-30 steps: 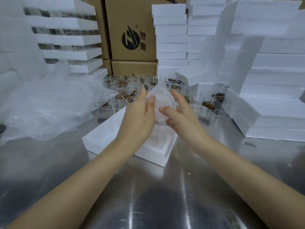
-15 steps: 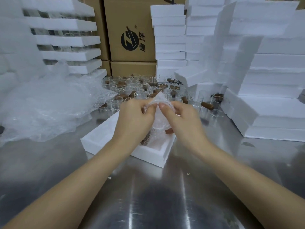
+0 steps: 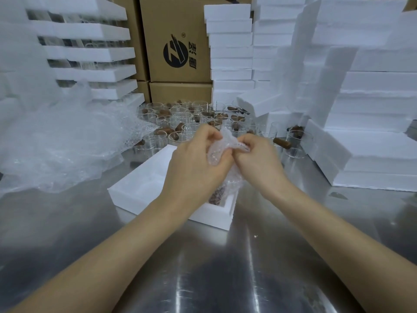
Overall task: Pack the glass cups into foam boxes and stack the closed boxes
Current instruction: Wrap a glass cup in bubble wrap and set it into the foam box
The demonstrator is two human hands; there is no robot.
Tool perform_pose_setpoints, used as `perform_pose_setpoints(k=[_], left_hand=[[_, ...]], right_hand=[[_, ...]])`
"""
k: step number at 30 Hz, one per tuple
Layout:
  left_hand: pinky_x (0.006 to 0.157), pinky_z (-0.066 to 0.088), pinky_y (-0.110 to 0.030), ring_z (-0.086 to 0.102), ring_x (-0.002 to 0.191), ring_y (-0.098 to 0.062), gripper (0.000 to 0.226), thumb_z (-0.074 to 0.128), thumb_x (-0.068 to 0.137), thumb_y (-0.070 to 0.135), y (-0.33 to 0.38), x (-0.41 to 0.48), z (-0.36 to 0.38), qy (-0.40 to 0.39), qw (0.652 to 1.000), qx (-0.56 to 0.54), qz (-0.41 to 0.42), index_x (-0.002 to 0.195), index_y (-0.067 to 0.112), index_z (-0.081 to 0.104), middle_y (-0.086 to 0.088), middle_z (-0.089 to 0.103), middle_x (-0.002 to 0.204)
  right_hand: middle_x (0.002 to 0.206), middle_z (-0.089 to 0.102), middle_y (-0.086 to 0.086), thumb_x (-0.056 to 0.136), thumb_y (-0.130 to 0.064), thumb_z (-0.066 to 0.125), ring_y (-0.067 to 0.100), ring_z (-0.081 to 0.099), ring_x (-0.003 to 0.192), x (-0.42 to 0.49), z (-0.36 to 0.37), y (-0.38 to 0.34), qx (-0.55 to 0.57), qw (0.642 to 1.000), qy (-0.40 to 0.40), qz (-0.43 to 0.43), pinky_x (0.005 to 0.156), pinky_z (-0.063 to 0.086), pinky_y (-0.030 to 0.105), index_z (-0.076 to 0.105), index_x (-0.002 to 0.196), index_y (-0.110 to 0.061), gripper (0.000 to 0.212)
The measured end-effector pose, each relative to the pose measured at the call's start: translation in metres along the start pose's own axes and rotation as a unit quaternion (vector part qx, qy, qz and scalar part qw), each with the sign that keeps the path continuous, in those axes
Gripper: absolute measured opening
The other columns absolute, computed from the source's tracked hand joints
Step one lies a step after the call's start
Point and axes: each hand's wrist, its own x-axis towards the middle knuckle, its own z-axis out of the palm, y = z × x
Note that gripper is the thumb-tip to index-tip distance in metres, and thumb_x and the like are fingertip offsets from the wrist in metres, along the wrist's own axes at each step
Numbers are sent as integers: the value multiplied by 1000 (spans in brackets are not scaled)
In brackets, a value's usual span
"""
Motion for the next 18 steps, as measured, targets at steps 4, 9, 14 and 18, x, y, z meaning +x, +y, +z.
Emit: perform_pose_setpoints(k=[4, 9, 14, 18], left_hand=[[68, 54, -41, 67, 81, -20, 17, 61, 85, 25, -2, 1, 0, 37, 995, 46, 81, 101, 22, 66, 9, 72, 102], [60, 47, -30, 60, 65, -10, 11, 71, 85, 13, -11, 10, -9, 52, 998, 21, 36, 76, 16, 65, 5, 67, 69], [55, 42, -35, 59, 66, -21, 27, 64, 79, -1, -14, 12, -12, 61, 996, 43, 38, 67, 19, 50, -4, 62, 63], [54, 47, -44, 60, 66, -27, 40, 62, 79, -2, -8, 6, -7, 63, 987, 113, 99, 76, 27, 34, -10, 69, 79]], right_hand=[[67, 60, -12, 85, -14, 58, -11, 52, 61, -3, 3, -2, 4, 1000, 2, -31, 50, 36, 8, 62, 77, -25, 14], [87, 63, -23, 85, -30, 60, -6, 59, 84, -10, 6, -8, 18, 997, -25, -65, 74, 50, 18, 63, 98, -31, 13], [112, 70, -5, 84, -51, 54, 13, 63, 103, -20, 6, -17, -81, 991, -15, -102, 86, 53, 39, 63, 121, -22, 48], [93, 72, 8, 90, -34, 57, 29, 65, 85, -21, 3, -18, -162, 973, 30, -164, 71, 52, 41, 63, 108, -14, 28]])
